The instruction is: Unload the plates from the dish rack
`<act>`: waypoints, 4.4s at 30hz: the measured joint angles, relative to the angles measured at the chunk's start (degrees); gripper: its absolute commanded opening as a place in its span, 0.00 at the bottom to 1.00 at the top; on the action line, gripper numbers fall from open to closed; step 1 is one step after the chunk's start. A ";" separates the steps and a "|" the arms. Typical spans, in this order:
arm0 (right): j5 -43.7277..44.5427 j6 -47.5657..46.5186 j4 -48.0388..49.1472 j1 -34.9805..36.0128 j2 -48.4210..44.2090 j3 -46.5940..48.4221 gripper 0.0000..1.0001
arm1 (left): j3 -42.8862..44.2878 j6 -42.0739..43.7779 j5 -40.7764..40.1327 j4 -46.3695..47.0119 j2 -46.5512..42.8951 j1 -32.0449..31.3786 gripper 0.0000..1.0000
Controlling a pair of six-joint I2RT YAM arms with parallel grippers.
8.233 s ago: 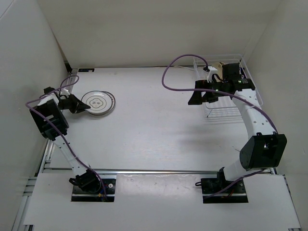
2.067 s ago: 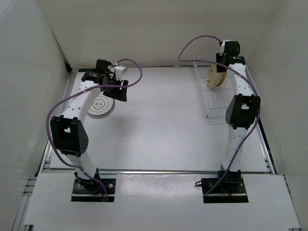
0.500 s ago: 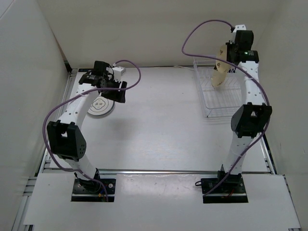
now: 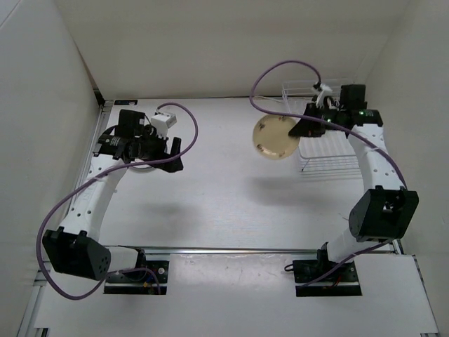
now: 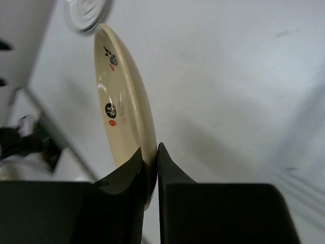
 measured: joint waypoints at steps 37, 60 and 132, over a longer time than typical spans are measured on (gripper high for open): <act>-26.12 4.55 1.49 19.34 22.93 4.57 0.01 | 9.90 -12.31 37.62 1.18 24.57 -0.02 0.98; -26.38 9.29 4.26 23.80 28.48 9.66 0.01 | 12.57 -13.68 35.74 3.23 28.46 0.00 0.11; 34.05 -0.92 1.86 -1.53 3.39 2.91 0.99 | 38.23 -11.15 -22.23 7.10 55.43 -9.81 0.80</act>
